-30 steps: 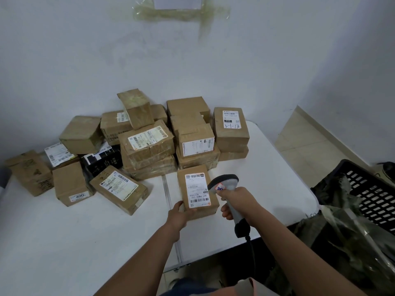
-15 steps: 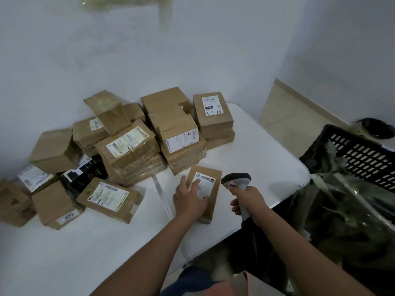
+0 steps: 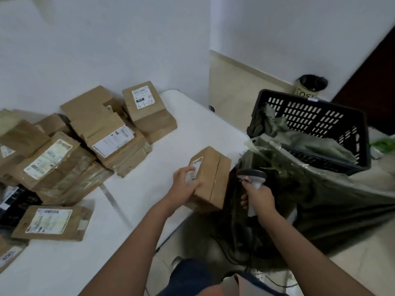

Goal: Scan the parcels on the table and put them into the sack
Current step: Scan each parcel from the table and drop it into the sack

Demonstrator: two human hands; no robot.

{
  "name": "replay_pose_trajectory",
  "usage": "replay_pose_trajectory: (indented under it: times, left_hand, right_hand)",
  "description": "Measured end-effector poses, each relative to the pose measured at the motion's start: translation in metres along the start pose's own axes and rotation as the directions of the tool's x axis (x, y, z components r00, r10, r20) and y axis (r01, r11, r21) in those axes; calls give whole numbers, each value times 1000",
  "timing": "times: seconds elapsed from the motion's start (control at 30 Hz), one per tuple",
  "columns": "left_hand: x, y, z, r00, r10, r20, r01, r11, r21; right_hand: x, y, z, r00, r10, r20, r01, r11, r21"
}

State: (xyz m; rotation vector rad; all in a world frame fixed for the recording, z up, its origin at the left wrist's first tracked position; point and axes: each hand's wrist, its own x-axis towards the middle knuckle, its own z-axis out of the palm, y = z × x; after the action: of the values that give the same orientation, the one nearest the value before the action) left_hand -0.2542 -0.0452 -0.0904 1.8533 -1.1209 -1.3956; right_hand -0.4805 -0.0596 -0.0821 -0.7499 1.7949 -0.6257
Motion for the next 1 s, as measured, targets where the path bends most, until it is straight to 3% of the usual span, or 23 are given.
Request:
replay_pose_trajectory:
  times: [0.1,0.17,0.3,0.47,0.57,0.67,0.73,0.8,0.9,1.0]
  left_hand:
    - [-9,16,25,922,-178,343,276,925,-262]
    - [-10,15,43,841,-286,460,459,827,-325]
    - [-14,13,98,722,-407,559,603,767,-221]
    - [-7,11,182,601,-541,588,752,631,-189]
    - [5,9,227,529,-597,604,794,599,-103]
    - [17,8,261,525,-656,543,833,527,-168]
    - [26,12,276,559,-677,479,829,450,-332]
    - [41,8,285,631,-702,330,731,396,-556]
    - [71,-17,287,714,-699,37,445,412,-795]
    - [87,-45,287,730,-683,-4,390,422,-819]
  right_hand:
    - [19,15,-45,996,33,-88,-33,999,0]
    - [30,27,-73,992,57,-111,-57,998,5]
    - [46,52,-120,992,88,-95,-89,996,-2]
    - [58,76,-175,988,132,-81,-135,990,-29]
    - [64,83,-198,989,124,-79,-126,992,-27]
    - [69,85,-211,991,132,-30,-133,991,-32]
    - [71,86,-215,991,137,5,-137,990,-38]
    - [72,86,-219,990,140,27,-139,989,-49]
    - [74,86,-224,992,119,45,-115,991,-71]
    - [72,86,-228,996,76,47,-70,991,-115]
